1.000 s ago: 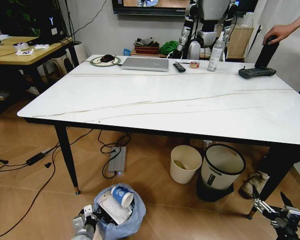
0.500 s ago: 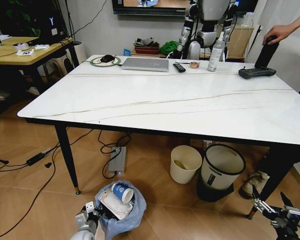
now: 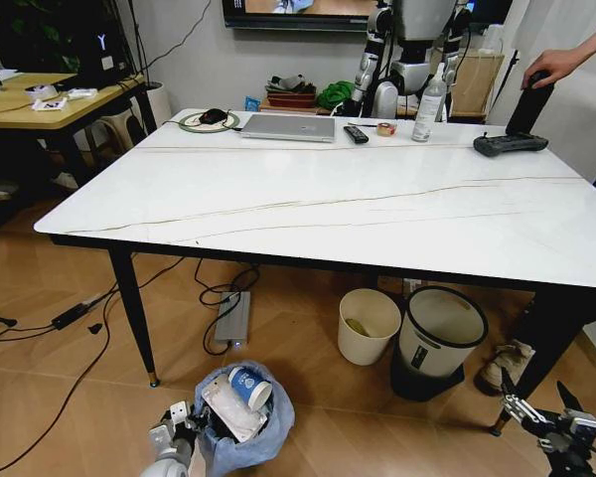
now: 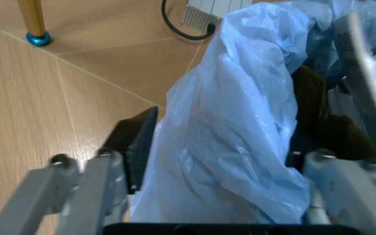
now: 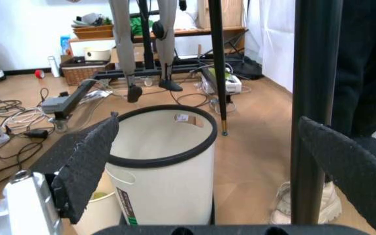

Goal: Pick up the trash bin and place the trash from the table into it.

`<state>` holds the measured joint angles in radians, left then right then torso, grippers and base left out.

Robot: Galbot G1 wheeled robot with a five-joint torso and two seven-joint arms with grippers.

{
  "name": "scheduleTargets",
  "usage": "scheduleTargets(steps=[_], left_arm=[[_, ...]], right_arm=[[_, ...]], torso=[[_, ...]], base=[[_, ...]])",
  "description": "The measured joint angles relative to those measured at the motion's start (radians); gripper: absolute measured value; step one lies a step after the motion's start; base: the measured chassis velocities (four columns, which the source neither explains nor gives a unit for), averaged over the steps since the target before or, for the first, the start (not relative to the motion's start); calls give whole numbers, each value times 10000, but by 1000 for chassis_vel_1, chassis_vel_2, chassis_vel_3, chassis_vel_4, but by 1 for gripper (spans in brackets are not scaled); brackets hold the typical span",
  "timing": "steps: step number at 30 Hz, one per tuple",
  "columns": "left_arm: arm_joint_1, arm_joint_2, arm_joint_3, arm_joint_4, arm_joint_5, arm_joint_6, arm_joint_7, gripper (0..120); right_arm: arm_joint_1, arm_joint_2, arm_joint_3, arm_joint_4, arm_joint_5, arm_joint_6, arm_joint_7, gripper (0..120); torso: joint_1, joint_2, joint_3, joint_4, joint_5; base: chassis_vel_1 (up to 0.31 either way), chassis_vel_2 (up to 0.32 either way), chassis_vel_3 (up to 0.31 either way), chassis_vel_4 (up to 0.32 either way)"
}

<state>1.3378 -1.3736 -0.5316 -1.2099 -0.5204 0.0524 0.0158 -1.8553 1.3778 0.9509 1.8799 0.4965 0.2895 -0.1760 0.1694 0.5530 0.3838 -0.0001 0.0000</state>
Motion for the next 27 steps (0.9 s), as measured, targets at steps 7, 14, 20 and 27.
scheduleTargets(steps=[7,14,20,27], left_arm=[[670,291,56,-808,179,-471,-245,85],[2243,737,-154,-2697,163,-954,-285,108],[3718,713,-328,-5007,1072,-2167,215,113],[5039,383,-279,-7856,2422,-3682,990,113]], right_arm=[[0,0,0,0,0,0,0,100],[0,0,0,0,0,0,0,100],[0,0,0,0,0,0,0,100],[1,0,0,1,0,0,0,100]], torso=[[0,2,0,-1,0],[0,4,1,0,1],[1,5,2,1,2],[1,5,1,-1,3]], base=[[0,0,0,0],[0,0,0,0],[0,0,0,0],[0,0,0,0]])
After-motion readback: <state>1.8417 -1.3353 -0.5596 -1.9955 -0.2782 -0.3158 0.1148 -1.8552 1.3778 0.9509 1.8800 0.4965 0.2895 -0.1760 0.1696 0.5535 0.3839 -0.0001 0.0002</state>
